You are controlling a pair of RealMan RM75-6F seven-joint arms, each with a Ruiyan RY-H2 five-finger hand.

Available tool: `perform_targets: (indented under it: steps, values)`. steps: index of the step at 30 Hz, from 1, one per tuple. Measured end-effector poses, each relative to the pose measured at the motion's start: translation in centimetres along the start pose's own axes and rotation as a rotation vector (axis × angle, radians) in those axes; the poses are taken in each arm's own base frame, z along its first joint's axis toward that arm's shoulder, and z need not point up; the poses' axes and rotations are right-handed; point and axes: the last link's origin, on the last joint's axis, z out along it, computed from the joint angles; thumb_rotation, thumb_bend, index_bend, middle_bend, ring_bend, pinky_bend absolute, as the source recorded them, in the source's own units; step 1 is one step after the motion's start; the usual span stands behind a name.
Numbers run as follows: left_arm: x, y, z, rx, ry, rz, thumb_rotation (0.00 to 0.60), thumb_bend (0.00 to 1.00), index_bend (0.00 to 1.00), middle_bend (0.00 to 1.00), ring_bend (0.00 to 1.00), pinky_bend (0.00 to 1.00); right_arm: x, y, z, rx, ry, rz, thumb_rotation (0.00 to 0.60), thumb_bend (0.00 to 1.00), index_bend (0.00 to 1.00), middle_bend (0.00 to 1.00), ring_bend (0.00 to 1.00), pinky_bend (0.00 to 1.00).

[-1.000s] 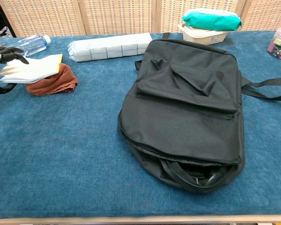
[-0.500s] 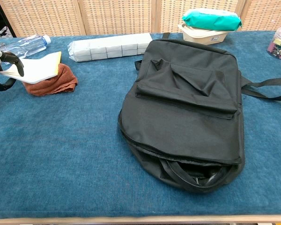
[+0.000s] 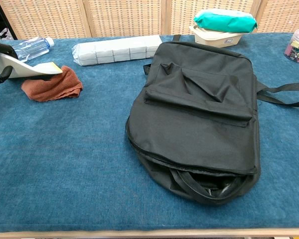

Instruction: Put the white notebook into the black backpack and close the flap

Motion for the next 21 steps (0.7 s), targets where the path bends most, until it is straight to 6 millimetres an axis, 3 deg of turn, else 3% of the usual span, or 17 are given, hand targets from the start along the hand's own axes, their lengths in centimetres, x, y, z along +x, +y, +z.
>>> perform_targets:
  steps: [10,21]
  values:
    - [3.3,-0.2,2.0,-0.073,0.108,0.021,0.6,0.62,0.83,0.63,0.49,0.65,-0.4,-2.6,2.3,0.097,-0.108,0.066,0.6,0.0,0.0,0.0,0.0,0.0]
    - [7.3,0.0,4.4,-0.148,0.198,0.033,0.6,0.62,0.83,0.63,0.49,0.65,0.3,-7.0,5.4,0.225,-0.195,0.119,0.6,0.0,0.0,0.0,0.0,0.0]
